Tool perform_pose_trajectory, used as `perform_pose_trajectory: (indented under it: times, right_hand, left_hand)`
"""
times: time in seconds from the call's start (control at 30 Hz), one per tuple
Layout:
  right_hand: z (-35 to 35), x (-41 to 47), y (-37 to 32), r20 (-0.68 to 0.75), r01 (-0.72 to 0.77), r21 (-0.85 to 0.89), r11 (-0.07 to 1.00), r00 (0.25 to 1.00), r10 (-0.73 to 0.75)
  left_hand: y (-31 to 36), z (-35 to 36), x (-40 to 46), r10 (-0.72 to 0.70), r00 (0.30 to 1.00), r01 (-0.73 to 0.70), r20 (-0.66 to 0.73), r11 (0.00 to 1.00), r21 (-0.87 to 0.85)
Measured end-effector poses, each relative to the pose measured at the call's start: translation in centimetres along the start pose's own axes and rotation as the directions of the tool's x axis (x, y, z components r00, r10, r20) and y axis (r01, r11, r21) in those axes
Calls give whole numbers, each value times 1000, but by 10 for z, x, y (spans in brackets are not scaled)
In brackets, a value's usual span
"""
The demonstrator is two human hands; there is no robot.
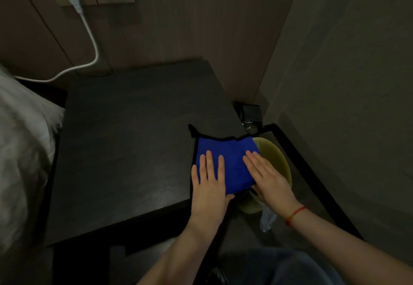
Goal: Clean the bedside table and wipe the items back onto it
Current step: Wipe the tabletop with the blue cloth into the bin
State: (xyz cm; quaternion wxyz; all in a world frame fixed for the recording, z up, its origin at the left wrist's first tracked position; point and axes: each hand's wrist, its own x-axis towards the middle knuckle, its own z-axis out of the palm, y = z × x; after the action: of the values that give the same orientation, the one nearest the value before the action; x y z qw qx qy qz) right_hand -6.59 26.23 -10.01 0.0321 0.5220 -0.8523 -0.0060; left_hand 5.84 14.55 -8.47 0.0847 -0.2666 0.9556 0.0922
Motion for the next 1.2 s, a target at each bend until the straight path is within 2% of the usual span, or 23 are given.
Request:
perform_pose_trajectory:
  times: [0.13,0.33,0.5,0.8,1.2]
  right_hand:
    - [5,-3,-8,-67,35,0,999,997,-35]
    - [11,-1,-44,-119,117,41,992,987,-111]
    - [12,5,-70,-193,180,53,982,967,-167]
    - [15,16,-130,-230,258,95,962,945,-231]
    - [10,31,-203,-223,341,215,915,930,-294]
  left_hand:
    - [-12,1,-10,6,1000,-7,8,998,68]
    - [-43,6,-35,-60,998,59,-2,992,110]
    - [-74,19,-52,-22,971,40,-239,997,70]
    - [-129,27,-79,-108,962,146,-250,980,138]
    - [-191,15,-111,-210,942,240,-261,967,90]
